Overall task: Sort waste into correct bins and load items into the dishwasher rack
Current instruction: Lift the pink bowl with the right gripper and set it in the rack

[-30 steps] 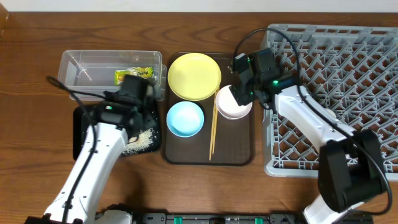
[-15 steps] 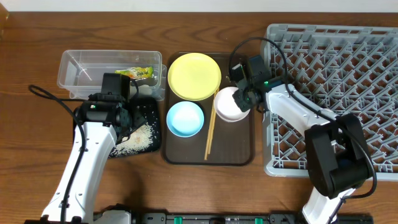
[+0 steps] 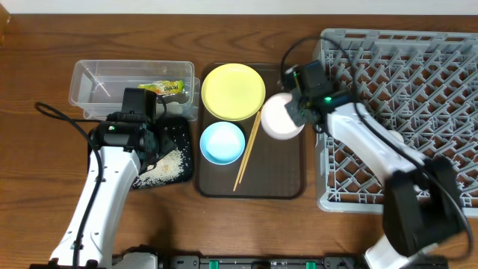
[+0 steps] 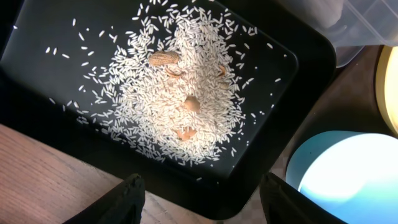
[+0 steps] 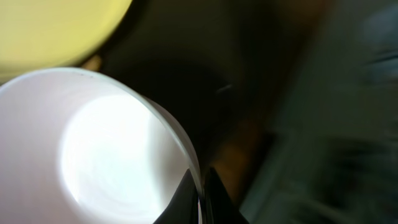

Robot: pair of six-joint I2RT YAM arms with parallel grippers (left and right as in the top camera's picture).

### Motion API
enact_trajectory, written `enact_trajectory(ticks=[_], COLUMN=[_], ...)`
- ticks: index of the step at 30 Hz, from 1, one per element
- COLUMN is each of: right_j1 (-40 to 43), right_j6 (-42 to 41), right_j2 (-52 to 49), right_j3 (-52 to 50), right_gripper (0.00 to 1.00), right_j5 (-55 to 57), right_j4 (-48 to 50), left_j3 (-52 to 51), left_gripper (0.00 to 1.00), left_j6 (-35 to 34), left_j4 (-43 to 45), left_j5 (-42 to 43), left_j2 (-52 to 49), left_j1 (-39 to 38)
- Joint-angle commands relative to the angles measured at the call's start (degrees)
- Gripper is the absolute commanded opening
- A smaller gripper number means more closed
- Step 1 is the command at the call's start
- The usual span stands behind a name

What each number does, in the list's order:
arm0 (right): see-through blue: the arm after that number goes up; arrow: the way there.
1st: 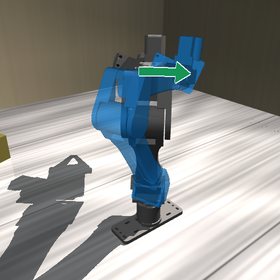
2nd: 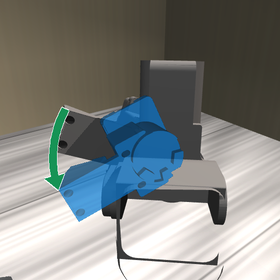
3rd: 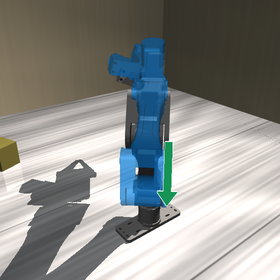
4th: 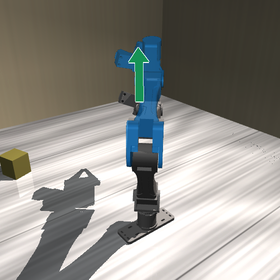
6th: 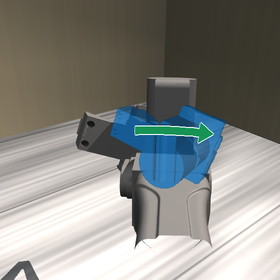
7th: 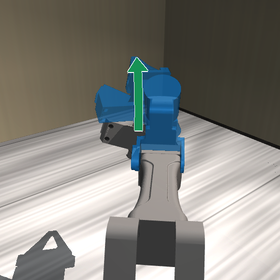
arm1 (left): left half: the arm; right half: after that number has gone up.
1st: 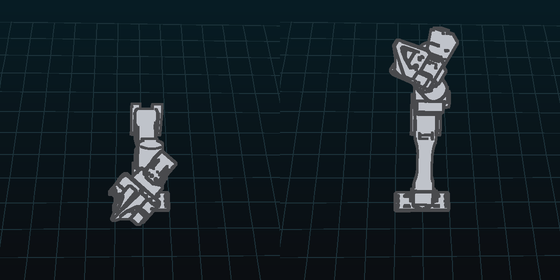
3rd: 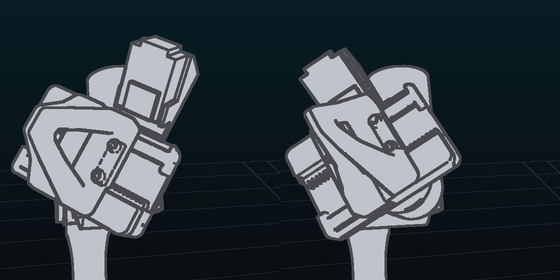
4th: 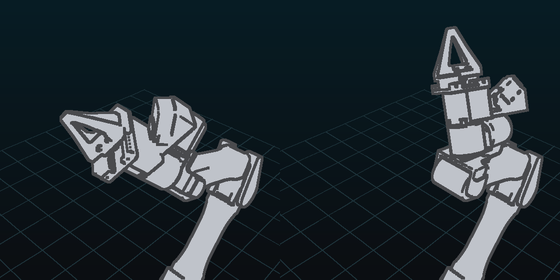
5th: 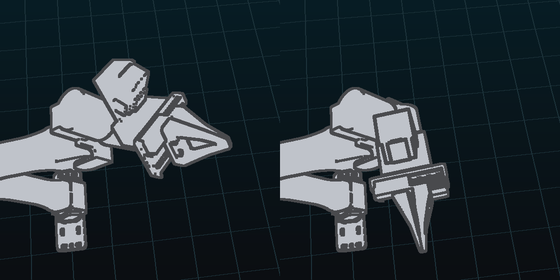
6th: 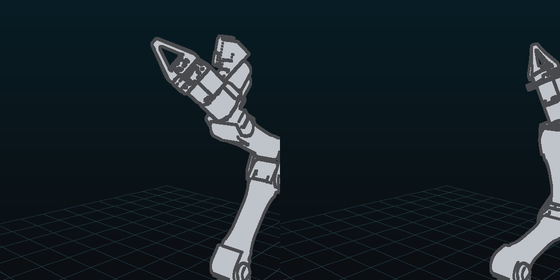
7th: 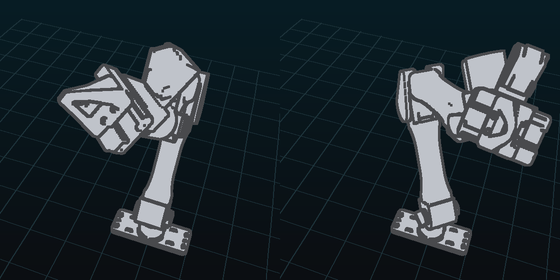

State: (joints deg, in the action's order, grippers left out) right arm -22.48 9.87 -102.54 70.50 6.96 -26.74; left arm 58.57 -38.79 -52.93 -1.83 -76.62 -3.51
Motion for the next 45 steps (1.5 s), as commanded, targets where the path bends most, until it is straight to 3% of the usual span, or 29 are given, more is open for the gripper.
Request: enact_trajectory(ticks=[1, 5, 9, 13, 21, 35, 45], right_j1=[0.2, 2.2, 4.9, 7.9, 13.4, 14.3, 12.5], right_j6=[-0.6, 1.5, 12.0, 23.6, 33.4, 34.2, 31.1], right_j2=[9.0, 14.0, 14.8, 13.7, 7.8, -5.6, -7.3], right_j3=[0.7, 0.7, 0.7, 0.7, 0.7, 0.7, 0.7], right_gripper=[0.01, 0.01, 0.01, 0.01, 0.01, 0.01, 0.01], right_j5=[10.3, 16.7, 22.2, 26.9, 31.0, 36.2, 36.0], right_j4=[2.3, 6.8, 11.6, 18.7, 35.8, 47.6, 40.9], left_j3=[0.5, 0.5, 0.5, 0.5, 0.5, 0.5, 0.5], left_gripper=[0.62, 0.62, 0.62, 0.63, 0.63, 0.63, 0.63], left_j6=[0.2, 0.2, 0.1, 0.1, 0.1, 0.1, 0.2], left_j4=[-0.4, -0.4, -0.2, -0.2, -0.2, -0.2, -0.2], left_j5=[-0.1, -0.1, -0.1, -0.1, -0.1, -0.1, -0.1], left_j2=[0.4, 0.4, 0.4, 0.4, 0.4, 0.4, 0.3], left_j1=[0.3, 0.3, 0.3, 0.3, 0.3, 0.3, 0.3])
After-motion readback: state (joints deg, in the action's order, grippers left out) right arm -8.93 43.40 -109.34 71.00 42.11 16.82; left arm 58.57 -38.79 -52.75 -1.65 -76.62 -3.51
